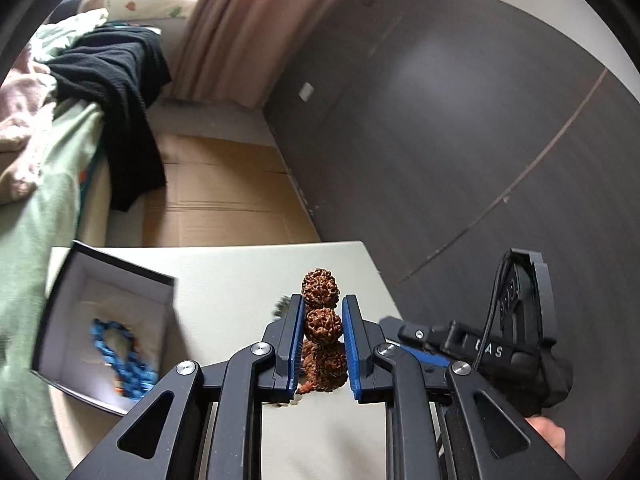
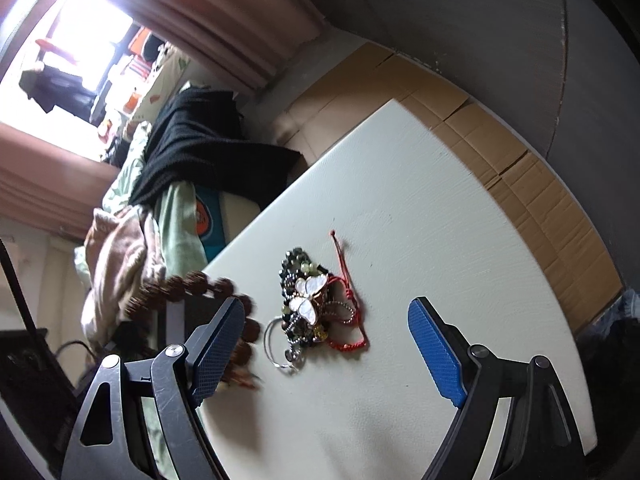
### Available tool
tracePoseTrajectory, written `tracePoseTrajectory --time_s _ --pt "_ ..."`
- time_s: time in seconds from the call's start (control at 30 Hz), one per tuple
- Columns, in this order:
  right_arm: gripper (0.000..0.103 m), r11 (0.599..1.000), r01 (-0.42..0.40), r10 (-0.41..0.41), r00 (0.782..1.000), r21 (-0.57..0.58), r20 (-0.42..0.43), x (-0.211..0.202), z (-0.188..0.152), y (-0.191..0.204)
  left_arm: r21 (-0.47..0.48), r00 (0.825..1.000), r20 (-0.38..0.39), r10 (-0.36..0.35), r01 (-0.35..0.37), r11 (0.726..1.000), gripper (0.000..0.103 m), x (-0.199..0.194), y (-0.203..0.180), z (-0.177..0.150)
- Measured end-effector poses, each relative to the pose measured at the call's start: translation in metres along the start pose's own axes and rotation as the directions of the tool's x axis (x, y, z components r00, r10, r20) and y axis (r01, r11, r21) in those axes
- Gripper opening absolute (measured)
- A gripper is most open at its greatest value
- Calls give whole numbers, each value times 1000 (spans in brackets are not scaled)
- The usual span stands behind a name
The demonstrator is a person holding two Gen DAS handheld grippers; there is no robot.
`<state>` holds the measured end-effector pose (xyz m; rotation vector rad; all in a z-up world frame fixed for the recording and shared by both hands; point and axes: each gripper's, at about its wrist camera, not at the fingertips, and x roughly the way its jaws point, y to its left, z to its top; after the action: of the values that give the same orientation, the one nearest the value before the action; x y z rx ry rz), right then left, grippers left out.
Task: Organize jewelry
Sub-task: 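Lift the brown bracelet with the left gripper while the right gripper grasps the white butterfly pendant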
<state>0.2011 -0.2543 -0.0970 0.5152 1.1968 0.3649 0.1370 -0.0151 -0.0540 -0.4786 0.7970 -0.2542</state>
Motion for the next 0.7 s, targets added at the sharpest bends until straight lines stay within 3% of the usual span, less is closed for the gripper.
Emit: tracePoseTrajectory --time_s 0.33,0.7 --pt "82 988 19 -20 1000 -155 -3 19 0 23 -77 998 37 46 -43 996 19 -21 37 5" --pt "73 912 80 -100 995 -403 -30 50 -4 50 -138 995 64 77 -68 988 19 -36 61 9"
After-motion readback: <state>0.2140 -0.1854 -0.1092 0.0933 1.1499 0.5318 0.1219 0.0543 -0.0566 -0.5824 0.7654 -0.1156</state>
